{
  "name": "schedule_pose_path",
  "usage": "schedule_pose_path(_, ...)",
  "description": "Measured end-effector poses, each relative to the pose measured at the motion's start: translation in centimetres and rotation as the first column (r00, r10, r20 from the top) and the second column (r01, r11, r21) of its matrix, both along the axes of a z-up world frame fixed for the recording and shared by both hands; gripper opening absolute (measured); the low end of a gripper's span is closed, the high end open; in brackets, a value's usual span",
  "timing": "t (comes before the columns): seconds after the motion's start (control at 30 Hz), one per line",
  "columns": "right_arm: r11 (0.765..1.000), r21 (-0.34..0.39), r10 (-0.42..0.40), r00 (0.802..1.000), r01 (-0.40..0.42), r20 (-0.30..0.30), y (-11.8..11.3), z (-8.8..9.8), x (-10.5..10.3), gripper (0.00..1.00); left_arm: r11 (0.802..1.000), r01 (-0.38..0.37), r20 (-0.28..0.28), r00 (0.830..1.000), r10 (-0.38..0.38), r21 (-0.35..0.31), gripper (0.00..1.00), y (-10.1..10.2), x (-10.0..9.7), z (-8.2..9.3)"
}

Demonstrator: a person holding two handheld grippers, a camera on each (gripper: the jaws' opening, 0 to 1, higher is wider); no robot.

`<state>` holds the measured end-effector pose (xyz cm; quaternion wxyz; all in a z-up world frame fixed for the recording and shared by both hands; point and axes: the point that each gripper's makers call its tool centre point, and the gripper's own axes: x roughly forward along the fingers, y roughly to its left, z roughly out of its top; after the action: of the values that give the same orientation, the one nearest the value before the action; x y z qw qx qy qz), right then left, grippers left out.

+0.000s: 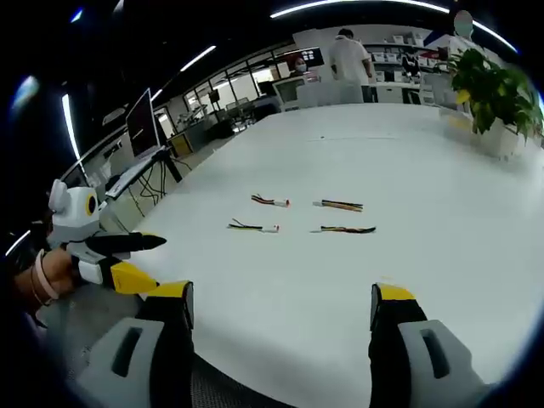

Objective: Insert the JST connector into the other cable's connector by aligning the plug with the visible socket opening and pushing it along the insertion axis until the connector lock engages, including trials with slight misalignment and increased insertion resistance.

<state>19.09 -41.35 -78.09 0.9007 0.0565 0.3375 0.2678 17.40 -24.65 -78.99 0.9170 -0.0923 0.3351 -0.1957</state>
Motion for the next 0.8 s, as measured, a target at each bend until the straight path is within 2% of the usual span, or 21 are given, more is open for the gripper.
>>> schedule_pose_path(0.53,1.000,-0.005,0.017,1.000,-0.017,0.003,0.24,0.08,-0.12,0.84,1.000,-0.007,0.016,1.000,0.007,0.026,0.99,0.40,0.27,0.12)
schedule_pose_path(0.8,0.999,-0.016,0.028,1.000,-0.028,0.008,0.39,-0.03,-0.13,0.83,1.000,-0.006,0.004,1.000,0.006,0.020,0.99,0.35,0.17,-0.10)
